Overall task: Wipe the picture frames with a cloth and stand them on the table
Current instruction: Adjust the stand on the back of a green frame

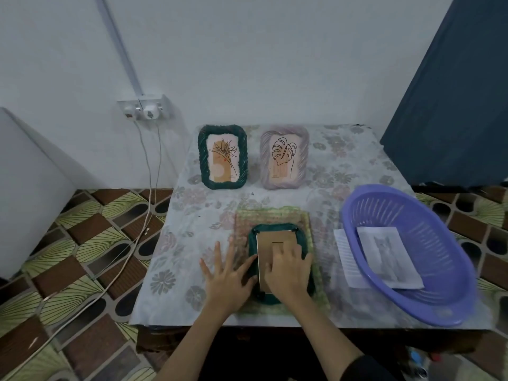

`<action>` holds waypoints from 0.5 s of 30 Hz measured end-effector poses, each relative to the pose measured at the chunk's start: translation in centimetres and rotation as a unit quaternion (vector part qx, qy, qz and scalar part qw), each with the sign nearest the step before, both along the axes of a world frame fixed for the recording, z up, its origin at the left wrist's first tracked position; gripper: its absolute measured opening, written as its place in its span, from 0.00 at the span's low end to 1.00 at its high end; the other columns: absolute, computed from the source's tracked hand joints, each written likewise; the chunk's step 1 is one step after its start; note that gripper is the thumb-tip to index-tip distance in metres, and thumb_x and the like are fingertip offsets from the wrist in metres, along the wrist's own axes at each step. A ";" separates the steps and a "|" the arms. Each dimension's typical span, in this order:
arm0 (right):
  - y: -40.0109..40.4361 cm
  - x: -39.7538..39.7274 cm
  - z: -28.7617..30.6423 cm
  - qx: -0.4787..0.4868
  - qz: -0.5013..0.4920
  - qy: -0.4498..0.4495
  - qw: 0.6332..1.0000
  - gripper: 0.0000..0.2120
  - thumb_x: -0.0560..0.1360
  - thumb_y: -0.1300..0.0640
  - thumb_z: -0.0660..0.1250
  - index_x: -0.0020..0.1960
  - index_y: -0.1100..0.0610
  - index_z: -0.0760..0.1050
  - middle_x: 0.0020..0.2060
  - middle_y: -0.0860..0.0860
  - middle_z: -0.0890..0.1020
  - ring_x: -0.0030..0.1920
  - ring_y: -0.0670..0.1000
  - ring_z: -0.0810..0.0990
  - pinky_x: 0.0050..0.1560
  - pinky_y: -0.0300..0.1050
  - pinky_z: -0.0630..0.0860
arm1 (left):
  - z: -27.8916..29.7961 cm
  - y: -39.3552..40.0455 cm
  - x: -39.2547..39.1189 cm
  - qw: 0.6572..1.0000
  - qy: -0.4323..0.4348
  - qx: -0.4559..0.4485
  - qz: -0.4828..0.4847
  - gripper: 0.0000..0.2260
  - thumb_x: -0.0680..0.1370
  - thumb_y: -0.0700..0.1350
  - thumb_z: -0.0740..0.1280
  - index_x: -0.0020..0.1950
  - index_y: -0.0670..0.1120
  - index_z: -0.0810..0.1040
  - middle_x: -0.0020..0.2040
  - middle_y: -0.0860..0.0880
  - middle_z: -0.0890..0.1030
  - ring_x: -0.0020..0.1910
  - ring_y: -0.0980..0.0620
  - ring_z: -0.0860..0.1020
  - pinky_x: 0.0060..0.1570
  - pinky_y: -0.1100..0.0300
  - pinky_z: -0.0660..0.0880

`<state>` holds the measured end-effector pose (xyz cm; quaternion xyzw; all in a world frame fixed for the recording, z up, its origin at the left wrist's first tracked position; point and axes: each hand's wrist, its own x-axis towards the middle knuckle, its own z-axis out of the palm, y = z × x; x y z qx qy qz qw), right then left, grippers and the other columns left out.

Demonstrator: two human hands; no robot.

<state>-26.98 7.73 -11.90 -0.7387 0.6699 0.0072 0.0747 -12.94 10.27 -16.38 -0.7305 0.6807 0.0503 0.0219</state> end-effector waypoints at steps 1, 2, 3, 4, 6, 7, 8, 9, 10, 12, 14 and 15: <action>0.3 -0.1 -0.3 -0.024 0.005 -0.003 1.000 0.18 0.74 0.47 0.65 0.59 0.56 0.75 0.58 0.54 0.76 0.58 0.56 0.74 0.58 0.58 0.69 | 0.0 0.0 0.0 1.000 0.000 -0.002 -0.003 0.22 0.71 0.66 0.52 0.63 0.67 0.71 0.67 0.45 0.75 0.68 0.38 0.61 0.49 0.25 0.65; 0.4 -0.4 -0.7 -0.039 0.020 -0.002 0.999 0.16 0.68 0.47 0.71 0.51 0.56 0.80 0.50 0.53 0.80 0.50 0.56 0.78 0.49 0.57 0.74 | -0.3 0.0 0.1 1.000 0.002 0.003 -0.004 0.22 0.71 0.66 0.53 0.64 0.67 0.68 0.68 0.45 0.74 0.69 0.39 0.61 0.50 0.25 0.64; 0.6 -0.8 -1.2 -0.054 0.034 -0.003 0.998 0.15 0.62 0.48 0.76 0.44 0.55 0.82 0.44 0.52 0.82 0.43 0.55 0.80 0.41 0.55 0.76 | -0.2 0.1 0.1 1.000 0.001 0.004 -0.007 0.22 0.71 0.66 0.52 0.65 0.67 0.67 0.68 0.45 0.73 0.70 0.39 0.59 0.51 0.25 0.62; 0.7 -1.1 -1.2 -0.045 0.046 -0.011 0.998 0.17 0.57 0.49 0.79 0.42 0.55 0.82 0.41 0.51 0.82 0.40 0.54 0.81 0.37 0.54 0.77 | -0.2 0.1 0.2 1.000 -0.006 -0.004 -0.010 0.23 0.72 0.67 0.51 0.65 0.67 0.68 0.70 0.45 0.72 0.71 0.39 0.58 0.52 0.25 0.61; 1.1 -2.1 -1.2 -0.054 0.065 -0.013 0.996 0.19 0.59 0.50 0.76 0.49 0.54 0.82 0.45 0.48 0.81 0.44 0.52 0.81 0.40 0.54 0.77 | -0.2 0.1 -0.1 1.000 -0.004 0.008 -0.002 0.25 0.73 0.68 0.46 0.66 0.68 0.68 0.74 0.45 0.64 0.74 0.37 0.54 0.54 0.24 0.60; 1.0 -2.7 -0.8 -0.061 0.065 -0.040 0.995 0.19 0.65 0.51 0.72 0.55 0.53 0.80 0.51 0.47 0.79 0.50 0.51 0.79 0.48 0.56 0.75 | 0.1 0.2 -0.3 1.000 0.005 0.026 0.005 0.26 0.74 0.68 0.42 0.67 0.68 0.68 0.75 0.46 0.61 0.74 0.35 0.54 0.55 0.24 0.59; 0.8 -3.6 -0.7 -0.040 0.055 -0.080 0.994 0.18 0.71 0.53 0.66 0.61 0.52 0.76 0.56 0.47 0.77 0.56 0.52 0.76 0.56 0.56 0.72 | 0.4 0.5 -0.5 1.000 0.014 0.016 0.006 0.28 0.75 0.68 0.38 0.67 0.67 0.68 0.76 0.46 0.60 0.74 0.35 0.56 0.56 0.24 0.59; 0.4 -4.6 -0.6 -0.012 0.038 -0.132 0.990 0.17 0.74 0.56 0.62 0.62 0.52 0.74 0.58 0.48 0.76 0.59 0.53 0.74 0.60 0.54 0.70 | 0.5 0.8 -0.8 1.000 0.025 -0.012 -0.003 0.31 0.74 0.69 0.35 0.68 0.66 0.67 0.76 0.47 0.57 0.74 0.35 0.53 0.58 0.24 0.57; 0.2 -5.7 -0.6 0.021 0.020 -0.181 0.983 0.15 0.75 0.58 0.60 0.60 0.53 0.74 0.56 0.49 0.77 0.58 0.53 0.74 0.59 0.53 0.70 | 0.4 1.0 -1.1 0.999 0.048 -0.023 -0.014 0.32 0.72 0.70 0.33 0.70 0.67 0.62 0.77 0.49 0.48 0.75 0.38 0.45 0.62 0.26 0.51; 0.4 -7.8 -0.6 0.043 0.005 -0.228 0.973 0.11 0.73 0.59 0.62 0.54 0.53 0.76 0.50 0.51 0.80 0.55 0.52 0.76 0.57 0.51 0.73 | 0.3 2.0 -1.6 0.992 0.121 0.008 -0.030 0.32 0.70 0.72 0.34 0.72 0.68 0.52 0.74 0.55 0.32 0.70 0.45 0.29 0.67 0.33 0.37; 1.3 -9.5 -1.0 0.071 0.021 -0.232 0.970 0.09 0.72 0.56 0.66 0.52 0.51 0.78 0.49 0.49 0.81 0.54 0.50 0.76 0.57 0.48 0.73 | 1.1 3.0 -1.9 0.986 0.154 0.037 -0.058 0.30 0.70 0.72 0.40 0.72 0.68 0.54 0.73 0.59 0.29 0.69 0.49 0.26 0.68 0.36 0.35; 1.9 -10.1 -1.4 0.088 0.034 -0.238 0.967 0.10 0.71 0.53 0.68 0.52 0.49 0.78 0.50 0.48 0.80 0.55 0.48 0.76 0.57 0.48 0.73 | 1.3 3.3 -2.0 0.984 0.155 0.046 -0.077 0.30 0.70 0.72 0.42 0.72 0.68 0.55 0.72 0.61 0.30 0.70 0.51 0.27 0.68 0.36 0.36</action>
